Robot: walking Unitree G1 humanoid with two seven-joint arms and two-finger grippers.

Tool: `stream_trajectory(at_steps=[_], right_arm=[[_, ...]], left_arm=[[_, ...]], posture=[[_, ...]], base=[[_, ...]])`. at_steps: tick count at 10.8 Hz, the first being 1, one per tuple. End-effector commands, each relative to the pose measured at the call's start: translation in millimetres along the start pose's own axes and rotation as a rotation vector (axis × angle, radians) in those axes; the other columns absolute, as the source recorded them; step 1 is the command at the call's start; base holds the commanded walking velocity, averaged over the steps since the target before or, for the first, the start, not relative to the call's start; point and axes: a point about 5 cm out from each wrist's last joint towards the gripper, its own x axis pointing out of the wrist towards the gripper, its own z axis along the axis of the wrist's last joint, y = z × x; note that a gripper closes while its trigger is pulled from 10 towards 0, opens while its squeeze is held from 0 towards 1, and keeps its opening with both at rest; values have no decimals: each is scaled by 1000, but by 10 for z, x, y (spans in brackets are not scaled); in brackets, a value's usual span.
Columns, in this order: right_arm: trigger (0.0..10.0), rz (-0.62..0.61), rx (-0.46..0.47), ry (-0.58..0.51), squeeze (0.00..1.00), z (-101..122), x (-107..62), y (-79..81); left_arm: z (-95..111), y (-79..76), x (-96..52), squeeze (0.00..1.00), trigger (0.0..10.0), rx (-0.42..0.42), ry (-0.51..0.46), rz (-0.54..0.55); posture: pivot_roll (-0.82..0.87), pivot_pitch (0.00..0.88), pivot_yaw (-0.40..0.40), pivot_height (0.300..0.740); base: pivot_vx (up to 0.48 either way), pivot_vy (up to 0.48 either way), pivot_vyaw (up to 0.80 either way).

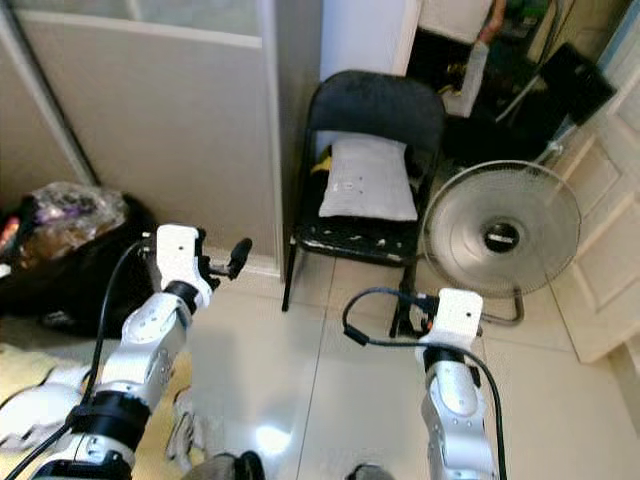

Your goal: Clean up the room

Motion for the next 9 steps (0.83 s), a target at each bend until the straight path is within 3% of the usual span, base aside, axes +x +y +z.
stream_trajectory(at_steps=[1,4,5,9], right_arm=[[10000,-10,-13,-26,1000,41,-4,-24],[10000,-31,-54,-27,1000,54,20,-48],[10000,-29,-54,-29,0,59,22,-46],[10000,-33,-51,-62,0,137,47,-33]], left_arm=[[-13,-16,1,0,10000,6,0,-1],[5,-38,19,0,10000,19,-11,-6],[9,-51,23,0,10000,19,-14,-10],[6,-41,23,0,10000,13,-20,0]], posture=[[-173,0,42,740],[-176,0,43,740],[-176,0,44,740],[-173,0,40,740]], base=[[-322,0,0],[-355,0,0],[-356,0,0],[-361,0,0]])
